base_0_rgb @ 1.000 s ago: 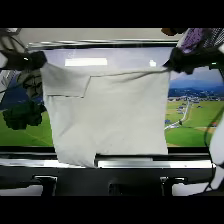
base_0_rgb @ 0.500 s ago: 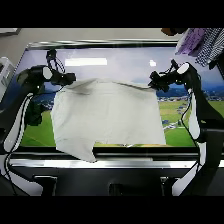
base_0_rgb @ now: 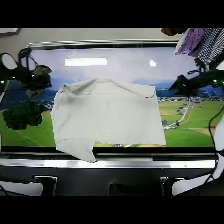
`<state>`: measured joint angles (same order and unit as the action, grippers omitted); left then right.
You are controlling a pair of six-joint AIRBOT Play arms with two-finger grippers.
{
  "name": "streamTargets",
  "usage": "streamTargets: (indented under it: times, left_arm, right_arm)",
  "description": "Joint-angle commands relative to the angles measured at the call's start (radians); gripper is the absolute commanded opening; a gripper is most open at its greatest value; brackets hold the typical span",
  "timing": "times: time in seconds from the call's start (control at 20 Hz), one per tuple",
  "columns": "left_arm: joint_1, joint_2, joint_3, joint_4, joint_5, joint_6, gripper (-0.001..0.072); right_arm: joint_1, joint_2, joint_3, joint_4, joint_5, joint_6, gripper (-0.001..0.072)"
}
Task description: Fold the clothes and pants, and hang the long-sleeved shirts on hangers.
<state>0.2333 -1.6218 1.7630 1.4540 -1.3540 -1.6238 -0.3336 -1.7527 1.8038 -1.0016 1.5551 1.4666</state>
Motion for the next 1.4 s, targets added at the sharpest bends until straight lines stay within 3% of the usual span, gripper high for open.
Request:
streamTargets:
  times: [0.0, 0.25, 0.45, 0.95, 1.25, 1.35]
  left_arm:
    - [0.097, 0.137, -0.126, -0.006, -0.071, 0.017, 0.0407]
    - [0.182, 0.301, -0.328, -0.006, -0.069, 0.016, 0.0407]
    - [0.182, 0.349, -0.367, -0.006, -0.071, 0.017, 0.0385]
    - [0.185, 0.340, -0.422, -0.003, -0.064, -0.032, 0.0389]
    - [0.251, 0.374, -0.582, -0.018, -0.059, 0.021, 0.0389]
    - [0.305, 0.403, -0.660, -0.097, -0.023, 0.074, 0.0388]
  right_arm:
    - [-0.134, 0.158, -0.237, 0.002, 0.070, -0.075, 0.0414]
    - [-0.213, 0.333, -0.708, -0.040, 0.001, -0.180, 0.0419]
    - [-0.211, 0.339, -0.917, -0.068, -0.078, -0.232, 0.0419]
    - [-0.210, 0.339, -1.041, -0.040, -0.224, -0.287, 0.0421]
    - [-0.210, 0.338, -1.138, 0.108, -0.266, -0.346, 0.0418]
    - [-0.210, 0.338, -1.141, 0.100, -0.239, -0.357, 0.0408]
